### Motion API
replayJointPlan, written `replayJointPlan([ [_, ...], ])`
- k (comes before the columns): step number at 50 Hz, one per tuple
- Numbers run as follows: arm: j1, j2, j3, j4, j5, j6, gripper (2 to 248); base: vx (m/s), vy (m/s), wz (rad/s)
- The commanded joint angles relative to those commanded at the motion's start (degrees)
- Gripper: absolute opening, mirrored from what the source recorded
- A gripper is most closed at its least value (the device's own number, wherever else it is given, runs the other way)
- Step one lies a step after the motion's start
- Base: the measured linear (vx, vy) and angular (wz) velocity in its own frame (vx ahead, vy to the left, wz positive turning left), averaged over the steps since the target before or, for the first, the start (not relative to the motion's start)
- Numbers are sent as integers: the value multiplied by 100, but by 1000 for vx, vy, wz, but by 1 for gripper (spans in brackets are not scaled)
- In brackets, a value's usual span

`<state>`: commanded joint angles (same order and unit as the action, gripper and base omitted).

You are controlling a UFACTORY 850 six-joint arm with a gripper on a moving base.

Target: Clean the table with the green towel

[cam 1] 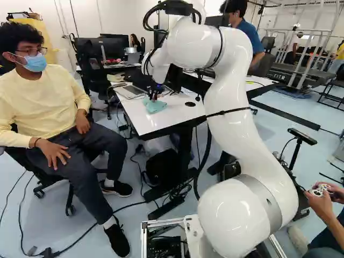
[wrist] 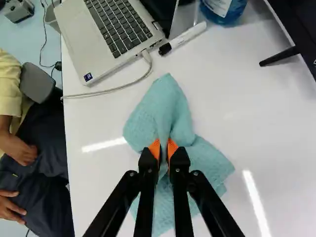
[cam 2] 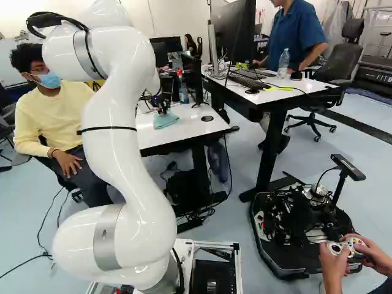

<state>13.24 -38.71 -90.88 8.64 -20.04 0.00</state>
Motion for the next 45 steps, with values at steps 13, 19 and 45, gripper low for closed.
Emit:
replayJointPlan([
  [13, 0, 0, 0, 0, -171, 0, 44, 0, 0, 0],
  [19, 0, 0, 0, 0, -219, 0, 44, 0, 0, 0],
  [45, 0, 0, 0, 0, -231, 0, 44, 0, 0, 0],
])
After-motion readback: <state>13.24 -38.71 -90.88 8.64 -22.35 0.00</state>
